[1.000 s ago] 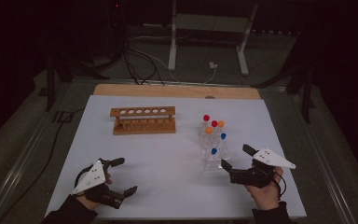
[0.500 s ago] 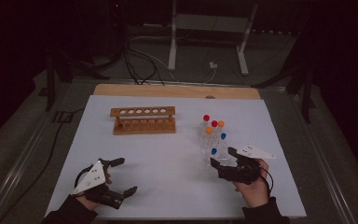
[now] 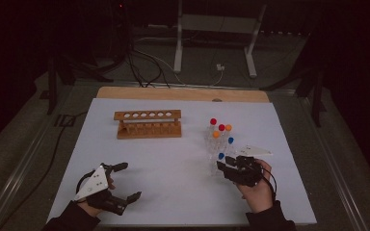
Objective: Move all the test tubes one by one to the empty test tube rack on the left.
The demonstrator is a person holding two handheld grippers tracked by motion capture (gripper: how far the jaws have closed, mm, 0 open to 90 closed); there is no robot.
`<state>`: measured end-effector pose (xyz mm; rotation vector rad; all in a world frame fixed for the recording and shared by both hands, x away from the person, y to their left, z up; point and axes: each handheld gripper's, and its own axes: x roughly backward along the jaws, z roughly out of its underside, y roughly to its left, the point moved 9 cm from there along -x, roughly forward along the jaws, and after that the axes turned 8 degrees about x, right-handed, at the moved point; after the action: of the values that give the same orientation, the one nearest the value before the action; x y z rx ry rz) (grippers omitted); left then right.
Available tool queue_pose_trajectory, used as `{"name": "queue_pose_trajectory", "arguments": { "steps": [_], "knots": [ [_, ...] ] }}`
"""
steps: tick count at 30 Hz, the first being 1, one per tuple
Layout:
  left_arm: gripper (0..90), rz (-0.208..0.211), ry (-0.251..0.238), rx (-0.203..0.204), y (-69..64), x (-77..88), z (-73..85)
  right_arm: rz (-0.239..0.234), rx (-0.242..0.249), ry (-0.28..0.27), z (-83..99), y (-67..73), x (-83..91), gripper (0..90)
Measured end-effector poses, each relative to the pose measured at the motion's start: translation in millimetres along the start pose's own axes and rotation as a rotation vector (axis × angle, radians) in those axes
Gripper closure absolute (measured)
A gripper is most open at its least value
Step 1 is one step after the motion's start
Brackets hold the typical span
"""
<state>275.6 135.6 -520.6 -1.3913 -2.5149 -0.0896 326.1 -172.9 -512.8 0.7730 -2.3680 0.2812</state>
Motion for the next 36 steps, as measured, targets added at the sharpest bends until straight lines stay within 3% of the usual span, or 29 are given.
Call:
{"name": "queue_pose_trajectory", "arguments": {
  "steps": [8,15,28,36],
  "knots": [
    [0.4,-0.001,0.0,-0.002,-0.2,0.4,0.0,0.004,-0.027,0.041,-1.8,-3.1,-7.6,71.2],
    [0.4,0.001,0.003,-0.003,-0.7,0.3,0.5,-0.013,-0.031,0.057,-2.3,-1.3,-13.7,75.0],
    [0.4,0.0,0.006,0.003,-0.4,0.3,0.7,0.016,-0.007,0.04,-4.0,-4.2,-13.8,77.5],
    [0.5,-0.006,0.014,-0.004,-0.1,-0.1,1.5,0.023,0.016,0.007,-12.7,-4.1,1.1,77.7]
  ]
}}
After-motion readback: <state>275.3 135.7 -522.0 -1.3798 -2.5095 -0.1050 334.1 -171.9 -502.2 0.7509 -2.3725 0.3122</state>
